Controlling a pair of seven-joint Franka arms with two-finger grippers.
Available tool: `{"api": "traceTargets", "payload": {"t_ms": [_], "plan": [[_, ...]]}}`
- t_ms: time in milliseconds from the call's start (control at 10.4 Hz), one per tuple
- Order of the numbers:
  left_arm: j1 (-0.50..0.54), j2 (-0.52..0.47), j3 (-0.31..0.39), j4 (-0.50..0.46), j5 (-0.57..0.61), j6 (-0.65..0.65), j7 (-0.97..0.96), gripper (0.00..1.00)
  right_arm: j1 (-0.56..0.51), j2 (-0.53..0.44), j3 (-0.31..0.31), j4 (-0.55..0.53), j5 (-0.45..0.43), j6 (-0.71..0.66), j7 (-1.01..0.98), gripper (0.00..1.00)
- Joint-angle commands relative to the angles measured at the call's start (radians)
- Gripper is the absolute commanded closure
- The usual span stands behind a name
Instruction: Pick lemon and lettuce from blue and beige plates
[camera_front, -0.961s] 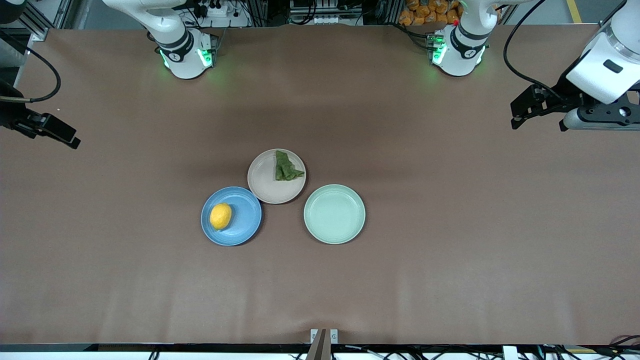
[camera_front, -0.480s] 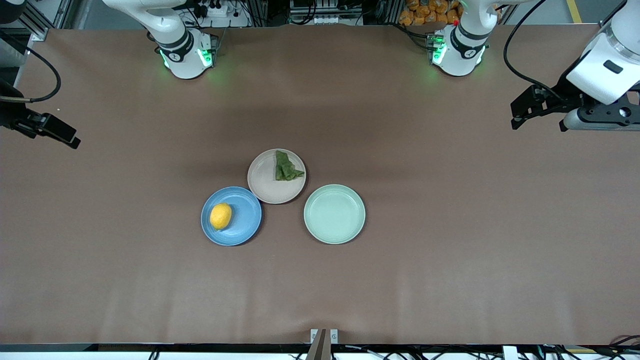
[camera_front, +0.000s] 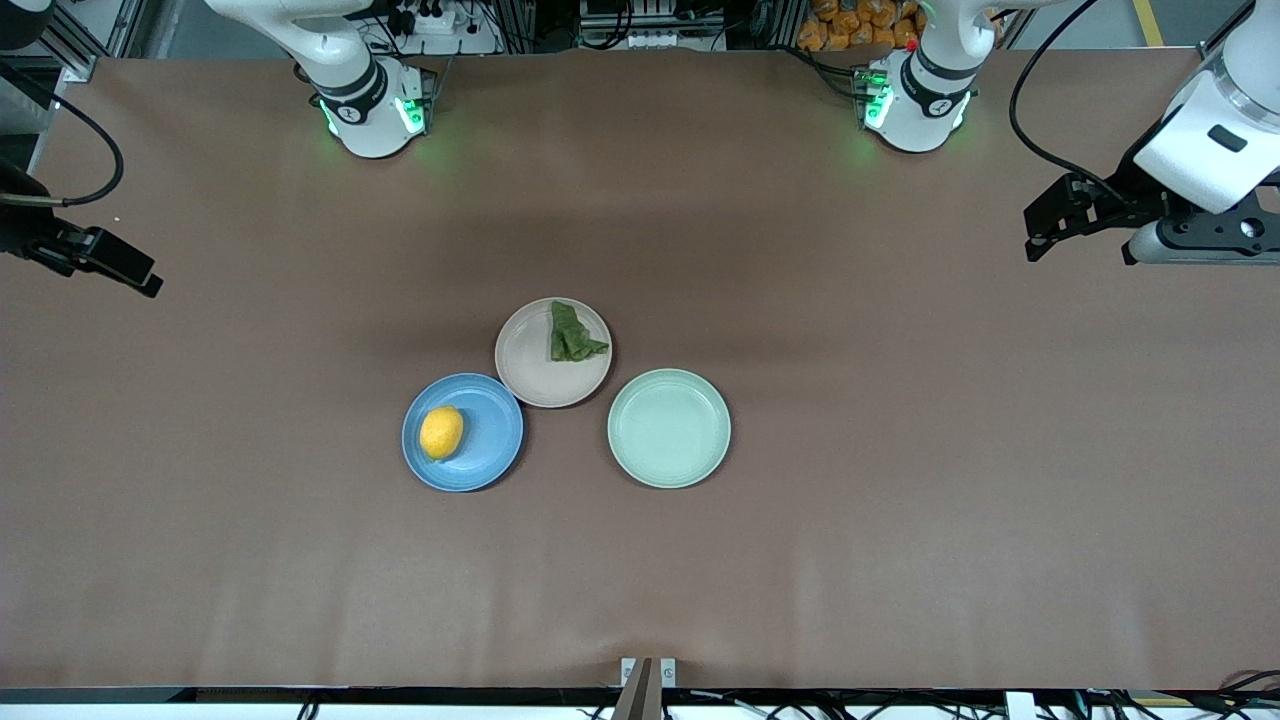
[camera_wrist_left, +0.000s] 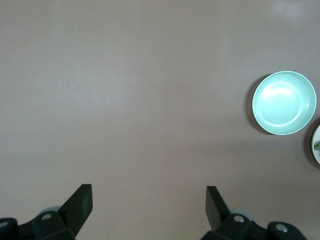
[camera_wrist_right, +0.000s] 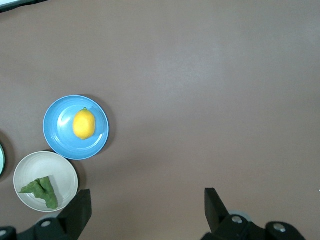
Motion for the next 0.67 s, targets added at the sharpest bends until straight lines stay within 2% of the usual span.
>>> {"api": "traceTargets", "payload": {"t_ms": [0, 576], "plan": [[0.011, 0.027, -0.005, 0.005, 0.011, 0.013, 0.027, 0.00, -0.003, 0.014, 0.005, 0.016, -0.004, -0.028, 0.006, 0.00], [-0.009, 0.109, -0.018, 0.005, -0.005, 0.086, 0.014, 0.00, 0.016, 0.039, 0.008, 0.024, 0.008, -0.031, 0.008, 0.00]]}}
